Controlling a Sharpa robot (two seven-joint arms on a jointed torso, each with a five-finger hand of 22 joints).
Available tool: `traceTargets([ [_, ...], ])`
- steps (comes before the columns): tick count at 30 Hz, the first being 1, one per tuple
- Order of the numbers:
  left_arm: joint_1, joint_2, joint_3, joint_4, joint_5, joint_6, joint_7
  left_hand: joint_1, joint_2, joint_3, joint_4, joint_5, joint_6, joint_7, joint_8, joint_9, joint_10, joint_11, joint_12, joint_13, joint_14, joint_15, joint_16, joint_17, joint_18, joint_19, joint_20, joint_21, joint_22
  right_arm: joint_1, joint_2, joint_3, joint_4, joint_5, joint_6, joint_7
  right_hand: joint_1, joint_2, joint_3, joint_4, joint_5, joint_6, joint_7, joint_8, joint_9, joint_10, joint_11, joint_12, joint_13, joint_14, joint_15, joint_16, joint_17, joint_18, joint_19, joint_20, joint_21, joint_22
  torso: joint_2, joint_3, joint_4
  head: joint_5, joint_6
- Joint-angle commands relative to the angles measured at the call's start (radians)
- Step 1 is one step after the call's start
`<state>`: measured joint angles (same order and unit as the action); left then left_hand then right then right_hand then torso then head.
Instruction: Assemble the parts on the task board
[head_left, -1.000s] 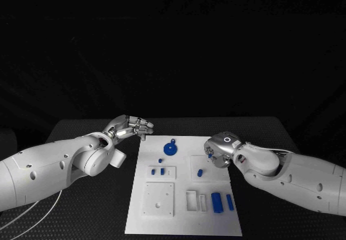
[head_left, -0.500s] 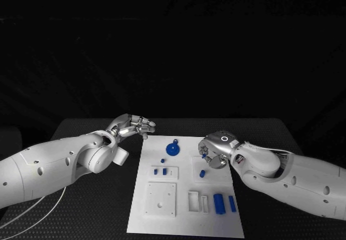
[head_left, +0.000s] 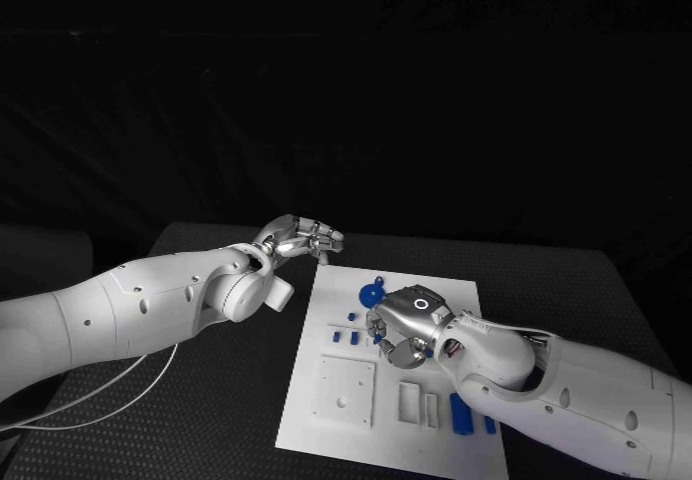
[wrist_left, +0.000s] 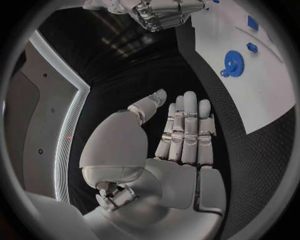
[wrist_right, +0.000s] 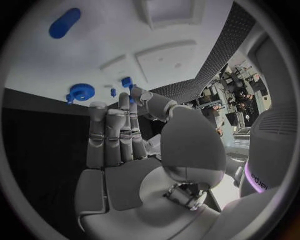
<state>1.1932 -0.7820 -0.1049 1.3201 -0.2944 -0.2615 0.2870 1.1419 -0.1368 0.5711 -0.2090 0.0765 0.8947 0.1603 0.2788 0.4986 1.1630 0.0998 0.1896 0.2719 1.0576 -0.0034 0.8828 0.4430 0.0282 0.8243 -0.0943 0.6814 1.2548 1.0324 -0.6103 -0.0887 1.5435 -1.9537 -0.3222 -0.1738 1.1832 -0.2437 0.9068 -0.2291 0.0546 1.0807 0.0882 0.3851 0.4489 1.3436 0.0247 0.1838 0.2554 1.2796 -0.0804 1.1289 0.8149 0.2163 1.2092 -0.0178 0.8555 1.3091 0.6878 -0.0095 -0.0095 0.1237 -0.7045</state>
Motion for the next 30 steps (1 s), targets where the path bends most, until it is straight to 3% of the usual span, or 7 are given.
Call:
traceTargets([
  [1, 0.002, 0.006, 0.001, -0.004, 0.027, -0.015, 0.012, -0.007, 0.004, -0.003, 0.002, 0.004, -0.008, 0.001, 0.007, 0.001, -0.007, 0.0, 0.006, -0.001, 0.009, -0.001, -0.004, 0.002, 0.008, 0.003, -0.007, -0.006, 0.0, -0.017, 0.01, -0.003, 0.0, -0.025, 0.007, 0.016, -0.008, 0.006, 0.004, -0.001, 0.005, 0.009, 0.001, 0.002, 0.001, 0.005, 0.001, -0.002, 0.0, 0.002, -0.004, -0.001, 0.001, 0.045, 0.006, -0.002, 0.007, 0.016, -0.003, -0.0013, 0.0025, 0.021, -0.011],
  [4, 0.002, 0.008, 0.001, -0.007, 0.027, -0.016, 0.013, -0.008, 0.004, -0.003, 0.002, 0.005, -0.008, 0.001, 0.007, 0.001, -0.007, 0.0, 0.007, -0.002, 0.009, -0.001, -0.005, 0.002, 0.008, 0.003, -0.007, -0.006, 0.0, -0.029, 0.018, -0.006, 0.002, -0.03, 0.009, 0.016, -0.009, 0.007, 0.004, -0.002, 0.005, 0.009, 0.001, 0.002, 0.001, 0.005, 0.002, -0.003, 0.0, 0.003, -0.004, -0.001, 0.001, 0.045, 0.006, -0.002, 0.007, 0.016, -0.002, -0.0025, 0.0005, 0.032, -0.018],
  [7, 0.002, 0.01, 0.001, -0.009, 0.027, -0.015, 0.012, -0.008, 0.004, -0.003, 0.002, 0.005, -0.008, 0.001, 0.007, 0.001, -0.007, 0.0, 0.007, -0.002, 0.008, -0.001, -0.005, 0.002, 0.008, 0.003, -0.007, -0.006, 0.0, -0.035, 0.024, -0.027, 0.002, -0.032, 0.013, 0.017, -0.009, 0.007, 0.004, -0.002, 0.006, 0.009, 0.001, 0.002, 0.001, 0.005, 0.002, -0.003, 0.0, 0.003, -0.004, -0.001, 0.001, 0.045, 0.006, -0.002, 0.007, 0.016, -0.001, -0.0019, 0.0004, 0.044, -0.027],
  [12, 0.002, 0.012, 0.001, -0.009, 0.027, -0.014, 0.012, -0.008, 0.004, -0.003, 0.003, 0.005, -0.008, 0.001, 0.007, 0.001, -0.007, 0.0, 0.007, -0.002, 0.008, -0.001, -0.006, 0.002, 0.007, 0.003, -0.007, -0.007, 0.0, -0.047, 0.034, -0.041, -0.001, -0.035, 0.016, 0.02, -0.01, 0.008, 0.004, -0.003, 0.006, 0.009, 0.001, 0.001, 0.0, 0.005, 0.002, -0.004, 0.0, 0.003, -0.004, -0.002, 0.001, 0.045, 0.006, -0.002, 0.007, 0.016, -0.001, -0.0011, 0.0003, 0.053, -0.036],
  [15, 0.002, 0.013, 0.001, -0.008, 0.027, -0.013, 0.012, -0.009, 0.004, -0.003, 0.003, 0.005, -0.008, 0.001, 0.007, 0.001, -0.007, 0.0, 0.008, -0.002, 0.008, -0.001, -0.006, 0.002, 0.007, 0.003, -0.007, -0.007, 0.0, -0.058, 0.041, -0.043, -0.005, -0.04, 0.017, 0.02, -0.011, 0.009, 0.004, -0.004, 0.007, 0.009, 0.001, 0.001, 0.0, 0.005, 0.002, -0.004, 0.001, 0.003, -0.004, -0.002, 0.001, 0.045, 0.006, -0.002, 0.007, 0.016, -0.001, -0.0007, 0.0001, 0.06, -0.04],
  [17, 0.002, 0.014, 0.001, -0.009, 0.027, -0.013, 0.012, -0.009, 0.004, -0.003, 0.003, 0.006, -0.008, 0.001, 0.007, 0.001, -0.007, 0.0, 0.008, -0.002, 0.008, -0.001, -0.006, 0.002, 0.007, 0.003, -0.007, -0.007, 0.0, -0.064, 0.044, -0.043, -0.008, -0.041, 0.017, 0.021, -0.011, 0.009, 0.004, -0.004, 0.007, 0.009, 0.001, 0.001, 0.0, 0.005, 0.002, -0.005, 0.001, 0.004, -0.004, -0.002, 0.001, 0.045, 0.006, -0.002, 0.007, 0.016, -0.003, -0.0013, 0.0088, 0.058, -0.046],
  [30, 0.002, 0.012, 0.001, -0.009, 0.027, -0.007, 0.011, -0.01, 0.004, -0.004, 0.004, 0.006, -0.008, 0.001, 0.007, 0.001, -0.008, 0.0, 0.009, -0.002, 0.008, -0.001, -0.008, 0.003, 0.007, 0.003, -0.007, -0.008, 0.0, -0.081, 0.058, -0.044, -0.029, -0.054, 0.019, 0.022, -0.012, 0.01, 0.004, -0.006, 0.008, 0.009, 0.001, 0.001, 0.0, 0.006, 0.002, -0.006, 0.001, 0.004, -0.004, -0.003, 0.001, 0.045, 0.007, -0.003, 0.008, 0.016, -0.003, -0.0013, 0.0081, 0.066, -0.055],
])
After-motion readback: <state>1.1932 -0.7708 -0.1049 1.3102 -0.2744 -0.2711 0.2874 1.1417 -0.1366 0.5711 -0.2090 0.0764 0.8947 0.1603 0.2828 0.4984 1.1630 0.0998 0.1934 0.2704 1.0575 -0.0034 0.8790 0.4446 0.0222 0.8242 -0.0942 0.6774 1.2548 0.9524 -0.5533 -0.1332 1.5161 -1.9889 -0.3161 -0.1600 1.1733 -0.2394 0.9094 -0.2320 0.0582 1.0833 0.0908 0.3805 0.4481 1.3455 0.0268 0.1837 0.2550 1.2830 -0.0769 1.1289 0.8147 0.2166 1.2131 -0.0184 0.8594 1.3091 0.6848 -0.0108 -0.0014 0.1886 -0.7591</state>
